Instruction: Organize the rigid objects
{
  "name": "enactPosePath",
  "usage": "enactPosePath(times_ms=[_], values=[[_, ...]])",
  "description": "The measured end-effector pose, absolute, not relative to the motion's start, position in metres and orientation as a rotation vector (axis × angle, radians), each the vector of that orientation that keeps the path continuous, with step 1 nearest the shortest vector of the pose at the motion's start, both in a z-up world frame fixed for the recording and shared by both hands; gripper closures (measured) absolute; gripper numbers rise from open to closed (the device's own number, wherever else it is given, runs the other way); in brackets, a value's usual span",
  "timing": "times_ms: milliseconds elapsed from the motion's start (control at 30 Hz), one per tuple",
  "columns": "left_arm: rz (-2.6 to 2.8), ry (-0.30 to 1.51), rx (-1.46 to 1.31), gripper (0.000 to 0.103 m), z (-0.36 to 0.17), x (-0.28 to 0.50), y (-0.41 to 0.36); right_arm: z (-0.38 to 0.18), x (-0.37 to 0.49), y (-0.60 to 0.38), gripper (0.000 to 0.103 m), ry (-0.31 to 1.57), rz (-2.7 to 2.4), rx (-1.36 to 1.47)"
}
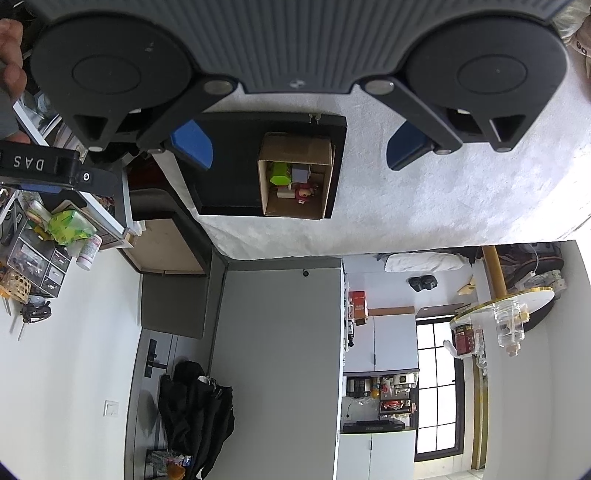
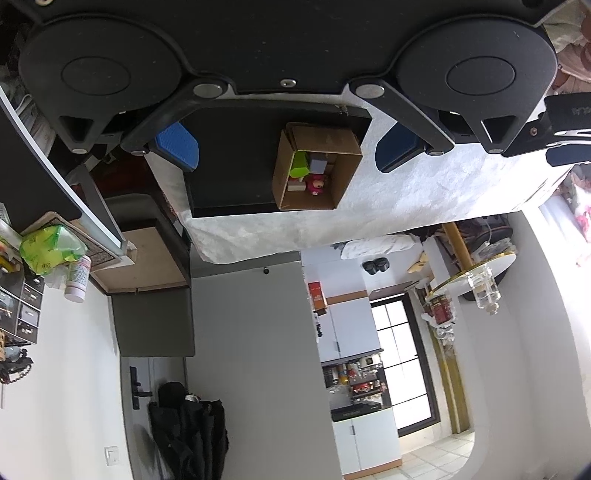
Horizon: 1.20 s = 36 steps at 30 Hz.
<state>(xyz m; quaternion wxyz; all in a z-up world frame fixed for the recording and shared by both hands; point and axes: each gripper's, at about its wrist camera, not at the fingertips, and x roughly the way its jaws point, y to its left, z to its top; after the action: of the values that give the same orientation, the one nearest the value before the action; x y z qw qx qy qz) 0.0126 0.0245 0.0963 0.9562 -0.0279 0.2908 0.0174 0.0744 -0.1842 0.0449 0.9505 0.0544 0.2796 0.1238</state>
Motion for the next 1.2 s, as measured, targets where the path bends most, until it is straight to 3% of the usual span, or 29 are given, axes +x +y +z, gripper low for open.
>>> enactPosePath(times_ms=[1200], values=[[0.011, 0.624, -0.039, 0.003, 0.0875, 0.0221, 0.0221, 0.0454, 0.0749, -0.1767, 0.0, 0.567, 0.27, 0.076]])
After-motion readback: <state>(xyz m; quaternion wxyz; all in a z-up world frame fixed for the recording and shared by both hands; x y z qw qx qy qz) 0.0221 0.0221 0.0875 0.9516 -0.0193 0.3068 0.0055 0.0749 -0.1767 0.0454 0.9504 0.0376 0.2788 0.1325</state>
